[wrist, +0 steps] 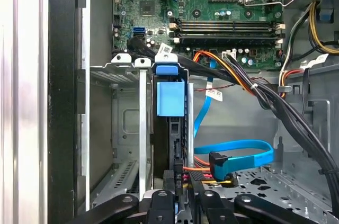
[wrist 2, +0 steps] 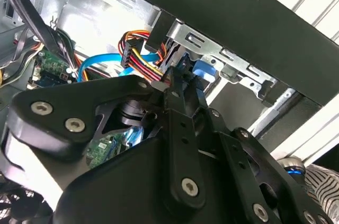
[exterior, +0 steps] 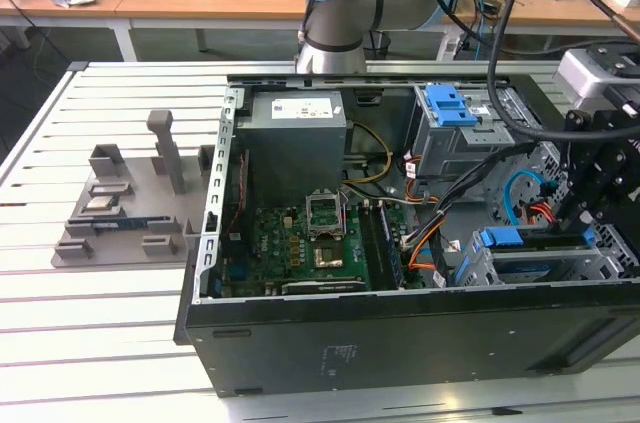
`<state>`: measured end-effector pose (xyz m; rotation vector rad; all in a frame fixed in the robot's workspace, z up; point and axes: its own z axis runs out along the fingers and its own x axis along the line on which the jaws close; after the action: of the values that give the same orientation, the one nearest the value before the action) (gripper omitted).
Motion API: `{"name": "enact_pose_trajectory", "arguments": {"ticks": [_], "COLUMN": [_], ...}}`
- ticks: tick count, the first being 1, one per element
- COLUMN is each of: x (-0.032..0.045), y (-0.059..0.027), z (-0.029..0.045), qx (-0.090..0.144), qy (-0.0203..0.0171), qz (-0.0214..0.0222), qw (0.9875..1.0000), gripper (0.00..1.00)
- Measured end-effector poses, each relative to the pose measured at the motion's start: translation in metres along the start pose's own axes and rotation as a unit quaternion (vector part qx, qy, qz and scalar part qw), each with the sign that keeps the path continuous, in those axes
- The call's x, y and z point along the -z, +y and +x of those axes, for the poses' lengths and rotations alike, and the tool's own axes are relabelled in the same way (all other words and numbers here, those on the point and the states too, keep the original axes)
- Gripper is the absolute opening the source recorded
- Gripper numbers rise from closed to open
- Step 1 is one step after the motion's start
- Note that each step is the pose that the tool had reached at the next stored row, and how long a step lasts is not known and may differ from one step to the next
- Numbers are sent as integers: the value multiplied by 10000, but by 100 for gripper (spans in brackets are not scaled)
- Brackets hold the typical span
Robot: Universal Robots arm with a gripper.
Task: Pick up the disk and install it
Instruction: 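Insert the first disk wire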
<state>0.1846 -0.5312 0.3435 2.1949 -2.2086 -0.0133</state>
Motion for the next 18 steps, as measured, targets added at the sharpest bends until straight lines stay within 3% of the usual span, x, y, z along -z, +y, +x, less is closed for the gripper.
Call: {"name": "enact_pose_trajectory", "arguments": {"ticks": [4,5,7,11,13,18], "x": [179,233,345,499,539,557], "y": [6,6,9,13,14,14], "z": [-12,-19,-29,-39,-41,-41], "qx": [-1,0,0,0,0,0], "qy": [-1,0,0,0,-1,-1], "qz": [0,0,0,0,0,0], "qw": [10000,10000,10000,10000,10000,10000], "gripper": [25,23,11,11,11,11]}}
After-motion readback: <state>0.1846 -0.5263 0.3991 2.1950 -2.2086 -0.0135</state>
